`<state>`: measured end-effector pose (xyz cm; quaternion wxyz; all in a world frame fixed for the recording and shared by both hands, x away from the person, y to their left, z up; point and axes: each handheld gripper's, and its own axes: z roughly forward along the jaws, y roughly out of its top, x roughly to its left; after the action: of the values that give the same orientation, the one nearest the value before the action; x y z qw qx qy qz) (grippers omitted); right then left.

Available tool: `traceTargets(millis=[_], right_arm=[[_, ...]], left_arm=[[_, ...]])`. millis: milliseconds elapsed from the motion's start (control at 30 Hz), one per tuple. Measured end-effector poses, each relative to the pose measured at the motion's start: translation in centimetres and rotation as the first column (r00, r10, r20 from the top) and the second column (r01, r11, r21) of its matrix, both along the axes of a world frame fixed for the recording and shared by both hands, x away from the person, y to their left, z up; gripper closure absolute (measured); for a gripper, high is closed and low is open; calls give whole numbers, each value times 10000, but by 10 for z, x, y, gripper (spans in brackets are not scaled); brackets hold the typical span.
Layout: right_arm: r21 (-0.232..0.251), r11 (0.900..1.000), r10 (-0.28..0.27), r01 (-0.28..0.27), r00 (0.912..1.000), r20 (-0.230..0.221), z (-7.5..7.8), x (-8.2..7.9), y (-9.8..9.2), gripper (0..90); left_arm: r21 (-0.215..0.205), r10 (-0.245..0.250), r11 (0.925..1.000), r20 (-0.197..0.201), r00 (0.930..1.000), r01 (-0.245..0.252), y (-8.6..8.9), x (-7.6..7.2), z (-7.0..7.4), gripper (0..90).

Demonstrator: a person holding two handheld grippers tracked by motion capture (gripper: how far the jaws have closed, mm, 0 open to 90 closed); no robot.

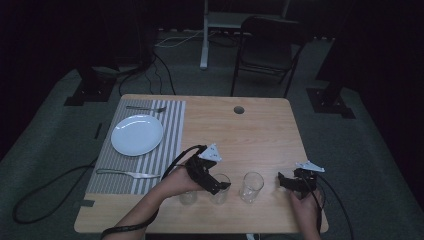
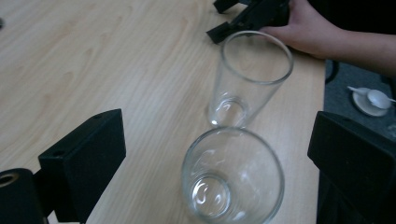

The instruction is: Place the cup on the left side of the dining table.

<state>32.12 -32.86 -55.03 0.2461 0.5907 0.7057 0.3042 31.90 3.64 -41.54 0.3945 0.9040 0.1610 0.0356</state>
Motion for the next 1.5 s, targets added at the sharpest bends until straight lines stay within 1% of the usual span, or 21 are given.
traceTargets(millis=[67, 200, 333, 433, 500, 567, 600, 700, 867, 1000, 1067, 1100, 1133, 1167, 1200, 1233, 1300, 1333, 1400, 1433, 1500], right_arm=[[-1, 10000, 0, 0, 10000, 1, 0, 0, 0, 122], [-1, 10000, 0, 0, 10000, 1, 0, 0, 0, 122], [5, 10000, -22, 22, 10000, -2, 0, 0, 0, 122], [5, 10000, -29, 29, 10000, -1, 0, 0, 0, 122], [-1, 10000, -24, 24, 10000, 4, 0, 0, 0, 122], [-4, 10000, -19, 19, 10000, 7, 0, 0, 0, 122], [-6, 10000, -20, 20, 10000, 8, 0, 0, 0, 122], [-3, 10000, -19, 19, 10000, 6, 0, 0, 0, 122], [-4, 10000, -21, 21, 10000, 6, 0, 0, 0, 122], [-3, 10000, -21, 21, 10000, 6, 0, 0, 0, 122], [-7, 10000, -17, 17, 10000, 9, 0, 0, 0, 122], [-7, 10000, -17, 17, 10000, 9, 0, 0, 0, 122], [-3, 10000, -20, 20, 10000, 6, 0, 0, 0, 122], [-7, 10000, -19, 19, 10000, 8, 0, 0, 0, 122], [-4, 10000, -21, 21, 10000, 7, 0, 0, 0, 122], [-4, 10000, -19, 19, 10000, 6, 0, 0, 0, 122], [-6, 10000, -17, 17, 10000, 5, 0, 0, 0, 122], [-4, 10000, -19, 19, 10000, 5, 0, 0, 0, 122], [-4, 10000, -21, 21, 10000, 7, 0, 0, 0, 122], [-6, 10000, -19, 19, 10000, 6, 0, 0, 0, 122], [-4, 10000, -22, 22, 10000, 6, 0, 0, 0, 122]], left_arm=[[133, -109, 9999, -67, 9999, 110, -6, 1, -1, 47], [337, -381, 9987, -64, 9993, 383, -18, 1, -3, 47], [488, -652, 9966, -182, 9977, 661, -30, 2, -5, 47], [668, -852, 9940, -177, 9962, 862, -39, 2, -6, 47], [688, -956, 9929, -182, 9952, 967, -45, 1, -7, 47], [830, -1111, 9903, -132, 9937, 1118, -52, 0, -6, 47], [836, -1196, 9891, -196, 9926, 1209, -55, 0, -6, 47], [1045, -1395, 9845, -221, 9900, 1411, -65, 0, -7, 47], [1409, -1600, 9767, -258, 9868, 1621, -80, 0, -9, 47], [1594, -1704, 9718, -350, 9848, 1738, -88, 1, -11, 47], [1769, -1774, 9673, -411, 9833, 1819, -93, 2, -12, 47], [1885, -1802, 9647, -379, 9829, 1841, -95, 2, -13, 47], [1919, -1825, 9634, -418, 9823, 1871, -97, 2, -14, 47], [2006, -1876, 9603, -507, 9809, 1940, -99, 3, -15, 47], [2095, -1884, 9581, -532, 9806, 1954, -101, 3, -15, 47], [2189, -1887, 9563, -455, 9810, 1941, -102, 3, -16, 47], [2264, -1868, 9544, -559, 9808, 1947, -105, 4, -17, 48], [2299, -1837, 9544, -510, 9817, 1905, -106, 4, -17, 47], [2361, -1861, 9519, -607, 9807, 1953, -109, 5, -17, 48], [2415, -1848, 9510, -572, 9811, 1932, -110, 5, -17, 48], [2587, -1803, 9469, -651, 9815, 1911, -114, 7, -18, 48]])
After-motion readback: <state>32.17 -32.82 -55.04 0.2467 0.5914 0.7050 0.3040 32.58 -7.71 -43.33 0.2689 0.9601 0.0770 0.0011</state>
